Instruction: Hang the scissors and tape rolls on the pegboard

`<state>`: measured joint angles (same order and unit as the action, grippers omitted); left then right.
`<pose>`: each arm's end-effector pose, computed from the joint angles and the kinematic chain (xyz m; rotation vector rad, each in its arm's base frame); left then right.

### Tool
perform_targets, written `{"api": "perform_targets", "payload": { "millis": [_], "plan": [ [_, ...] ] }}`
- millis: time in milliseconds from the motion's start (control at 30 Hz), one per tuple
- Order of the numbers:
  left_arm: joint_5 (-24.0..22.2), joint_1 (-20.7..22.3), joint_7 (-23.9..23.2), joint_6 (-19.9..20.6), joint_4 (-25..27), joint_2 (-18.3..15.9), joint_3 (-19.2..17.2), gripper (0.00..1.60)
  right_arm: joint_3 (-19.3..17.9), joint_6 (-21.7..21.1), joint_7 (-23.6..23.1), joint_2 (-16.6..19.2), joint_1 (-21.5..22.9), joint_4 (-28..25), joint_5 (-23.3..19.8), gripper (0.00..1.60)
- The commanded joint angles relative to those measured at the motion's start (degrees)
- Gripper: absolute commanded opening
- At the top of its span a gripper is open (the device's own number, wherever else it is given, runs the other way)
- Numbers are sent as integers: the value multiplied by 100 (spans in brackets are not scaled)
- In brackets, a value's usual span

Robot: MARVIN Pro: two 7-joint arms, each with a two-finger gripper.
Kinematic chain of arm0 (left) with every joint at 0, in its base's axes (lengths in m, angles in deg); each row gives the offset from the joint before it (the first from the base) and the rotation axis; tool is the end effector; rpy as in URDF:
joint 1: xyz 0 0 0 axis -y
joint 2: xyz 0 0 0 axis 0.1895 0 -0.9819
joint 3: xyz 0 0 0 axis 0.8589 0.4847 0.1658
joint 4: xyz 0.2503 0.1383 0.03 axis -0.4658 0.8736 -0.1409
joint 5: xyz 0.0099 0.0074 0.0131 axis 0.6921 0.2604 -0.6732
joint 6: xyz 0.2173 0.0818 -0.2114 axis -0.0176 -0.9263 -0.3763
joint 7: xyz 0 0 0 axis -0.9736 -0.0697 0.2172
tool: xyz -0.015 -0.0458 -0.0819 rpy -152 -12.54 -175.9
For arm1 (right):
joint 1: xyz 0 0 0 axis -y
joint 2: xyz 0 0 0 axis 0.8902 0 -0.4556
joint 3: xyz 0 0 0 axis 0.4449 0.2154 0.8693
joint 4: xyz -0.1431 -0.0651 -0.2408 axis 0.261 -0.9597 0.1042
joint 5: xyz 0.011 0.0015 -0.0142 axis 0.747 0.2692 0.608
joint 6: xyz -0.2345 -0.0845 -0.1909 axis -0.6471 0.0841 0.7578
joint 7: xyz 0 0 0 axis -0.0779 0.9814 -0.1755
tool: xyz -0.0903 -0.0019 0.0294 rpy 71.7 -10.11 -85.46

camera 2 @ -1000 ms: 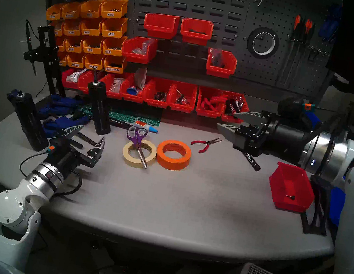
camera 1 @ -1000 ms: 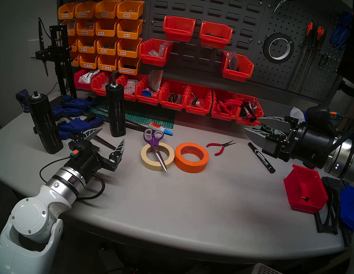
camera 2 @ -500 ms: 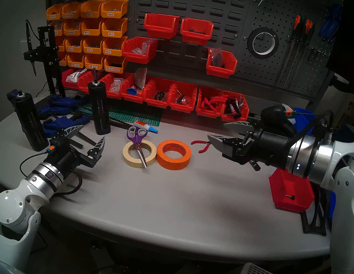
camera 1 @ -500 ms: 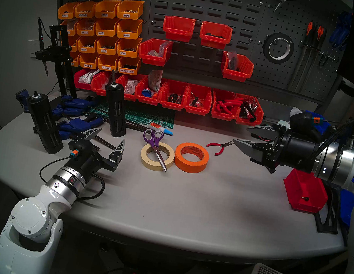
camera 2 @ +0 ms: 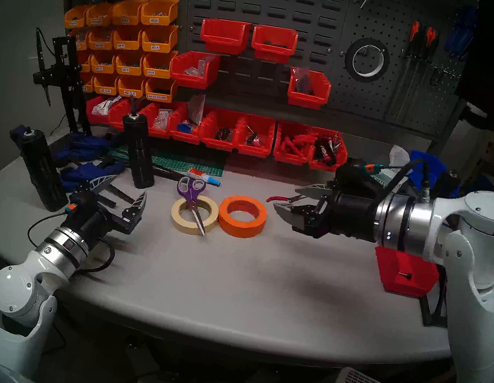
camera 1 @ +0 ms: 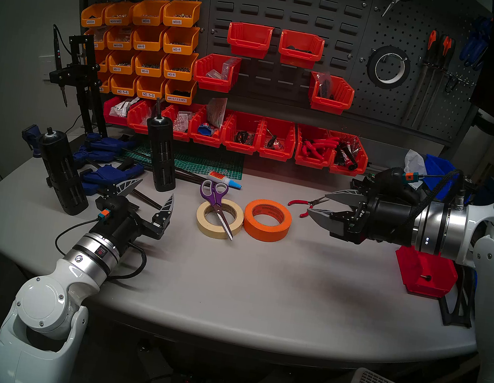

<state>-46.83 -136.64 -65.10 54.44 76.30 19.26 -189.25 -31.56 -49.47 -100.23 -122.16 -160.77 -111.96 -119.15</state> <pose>0.2560 0.0554 -0.2247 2.0908 -0.4182 2.3012 0.2899 -0.0515 -0.0617 -2.0899 -1.0137 -1.3613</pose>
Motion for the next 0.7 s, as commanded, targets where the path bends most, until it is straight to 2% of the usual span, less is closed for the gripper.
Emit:
{"api": "perform_targets", "payload": {
  "millis": [0,300,667],
  "plan": [
    [0,3,-4,-37,79,3,11,160,335,17,142,186,525,12,-18,133],
    [0,3,-4,-37,80,3,12,160,866,17,447,359,804,205,-130,133],
    [0,3,-4,-37,80,3,12,160,1299,17,649,681,978,361,-229,131]
  ]
}}
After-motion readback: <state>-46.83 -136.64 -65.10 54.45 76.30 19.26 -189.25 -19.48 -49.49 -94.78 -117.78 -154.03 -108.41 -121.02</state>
